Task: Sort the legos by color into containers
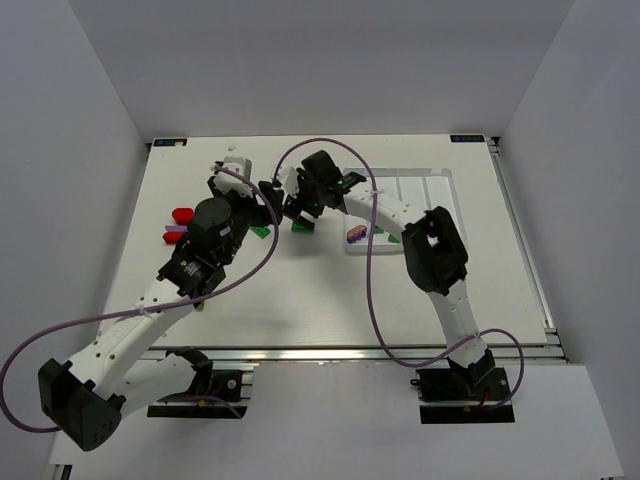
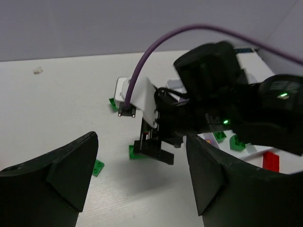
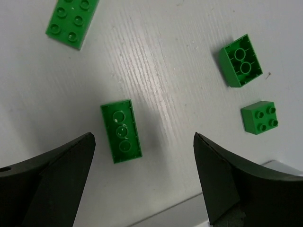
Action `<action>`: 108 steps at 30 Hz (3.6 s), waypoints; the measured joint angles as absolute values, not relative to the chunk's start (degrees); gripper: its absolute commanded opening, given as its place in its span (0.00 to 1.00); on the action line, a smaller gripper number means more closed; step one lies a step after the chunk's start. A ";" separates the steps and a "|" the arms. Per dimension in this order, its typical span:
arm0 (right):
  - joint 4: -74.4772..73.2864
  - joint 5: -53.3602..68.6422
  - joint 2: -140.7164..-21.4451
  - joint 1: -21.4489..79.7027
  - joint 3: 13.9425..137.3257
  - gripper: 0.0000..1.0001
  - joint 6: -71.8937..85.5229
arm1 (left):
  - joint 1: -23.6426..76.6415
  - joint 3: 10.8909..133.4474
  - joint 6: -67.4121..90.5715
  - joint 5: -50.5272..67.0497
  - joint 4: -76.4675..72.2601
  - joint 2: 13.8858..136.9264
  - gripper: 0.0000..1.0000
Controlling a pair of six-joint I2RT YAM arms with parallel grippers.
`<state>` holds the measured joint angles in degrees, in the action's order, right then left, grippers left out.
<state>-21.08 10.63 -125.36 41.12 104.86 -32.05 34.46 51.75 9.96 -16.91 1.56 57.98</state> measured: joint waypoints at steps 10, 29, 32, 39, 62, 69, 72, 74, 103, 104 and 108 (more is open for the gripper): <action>-25.50 9.13 -137.05 41.17 114.52 0.88 -32.32 | 34.22 49.32 11.07 -19.75 -1.72 57.52 0.85; -31.79 20.32 -139.00 37.89 116.99 0.18 -31.44 | 34.22 49.12 11.27 -19.73 -1.93 57.69 0.85; -30.68 22.44 -136.42 37.12 112.46 0.00 -31.48 | 34.22 49.10 11.27 -19.70 -2.22 57.63 0.85; -27.68 30.68 -122.34 36.01 96.18 0.00 -28.56 | 34.22 48.84 11.25 -19.35 -3.01 57.47 0.85; -13.54 19.27 -124.79 14.37 102.72 0.05 -8.25 | 34.22 48.45 11.00 -14.98 -3.46 57.43 0.86; -14.85 16.84 -127.83 13.76 106.08 0.23 -8.58 | 34.22 48.45 10.98 -14.28 -3.44 57.74 0.88; -15.97 16.38 -127.96 13.15 106.10 0.32 -9.10 | 34.22 48.45 11.00 -14.11 -3.46 58.00 0.89; -16.62 16.27 -127.96 12.80 106.10 0.37 -9.47 | 34.22 48.45 10.98 -14.04 -3.46 58.33 0.89; -18.17 47.72 -74.63 13.87 72.27 0.72 -7.35 | 29.91 60.47 16.01 -8.51 0.73 90.11 0.82; -17.69 48.62 -73.30 13.87 71.00 0.72 -6.68 | 29.67 62.52 16.36 -8.88 1.37 92.64 0.83; -14.57 49.47 -68.75 13.89 63.37 0.72 -4.67 | 29.02 73.03 16.99 -11.77 5.32 103.98 0.88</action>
